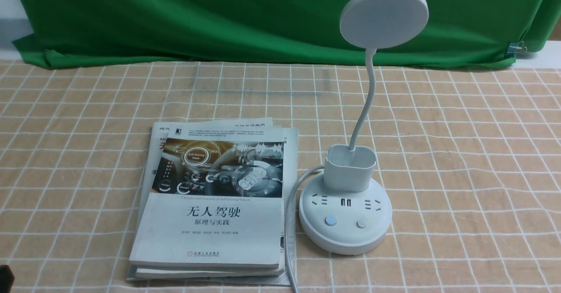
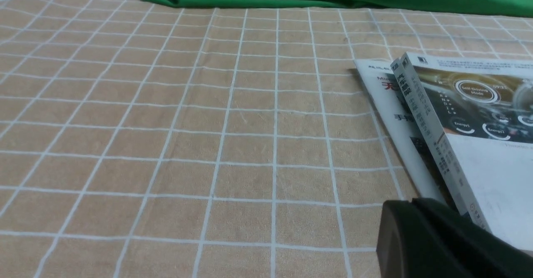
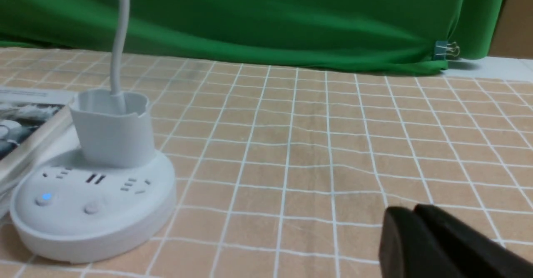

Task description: Turn off the desk lamp on the light coffee tablecloth by hand.

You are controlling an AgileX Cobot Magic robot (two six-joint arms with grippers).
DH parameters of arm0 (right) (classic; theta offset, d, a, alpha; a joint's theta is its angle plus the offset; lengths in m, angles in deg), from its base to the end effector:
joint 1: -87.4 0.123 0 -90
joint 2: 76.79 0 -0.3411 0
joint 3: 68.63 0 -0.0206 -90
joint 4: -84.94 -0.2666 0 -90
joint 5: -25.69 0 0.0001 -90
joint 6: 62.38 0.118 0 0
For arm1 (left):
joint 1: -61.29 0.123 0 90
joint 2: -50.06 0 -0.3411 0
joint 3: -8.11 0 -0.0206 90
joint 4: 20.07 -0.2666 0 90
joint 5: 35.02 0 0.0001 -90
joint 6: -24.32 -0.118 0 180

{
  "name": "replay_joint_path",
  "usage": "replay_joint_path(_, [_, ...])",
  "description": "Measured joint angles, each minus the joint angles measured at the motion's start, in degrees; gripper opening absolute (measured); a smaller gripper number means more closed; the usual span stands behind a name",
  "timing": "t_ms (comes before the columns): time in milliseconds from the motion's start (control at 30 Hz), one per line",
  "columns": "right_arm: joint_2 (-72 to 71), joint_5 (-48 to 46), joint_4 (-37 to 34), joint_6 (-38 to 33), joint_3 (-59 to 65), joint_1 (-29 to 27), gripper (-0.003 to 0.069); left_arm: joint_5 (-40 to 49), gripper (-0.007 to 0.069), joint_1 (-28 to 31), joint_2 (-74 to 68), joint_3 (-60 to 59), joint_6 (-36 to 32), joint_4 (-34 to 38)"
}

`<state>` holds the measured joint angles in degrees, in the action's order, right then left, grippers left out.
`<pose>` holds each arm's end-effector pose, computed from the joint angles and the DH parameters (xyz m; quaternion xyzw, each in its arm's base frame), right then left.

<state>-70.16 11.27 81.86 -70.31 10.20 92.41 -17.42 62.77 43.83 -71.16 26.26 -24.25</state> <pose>0.0412 0.0052 0.1837 -0.0707 0.7620 0.0055 0.6437 0.0399 0.0036 0.1747 -0.0030 0.7829 0.0278 0.6215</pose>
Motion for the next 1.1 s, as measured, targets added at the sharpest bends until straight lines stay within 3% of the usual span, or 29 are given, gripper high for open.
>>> replay_joint_path(1100, [0.0,0.0,0.04,0.39,0.0,0.0,0.0099,0.0,0.0004,0.0,0.0,0.0,0.0,0.0])
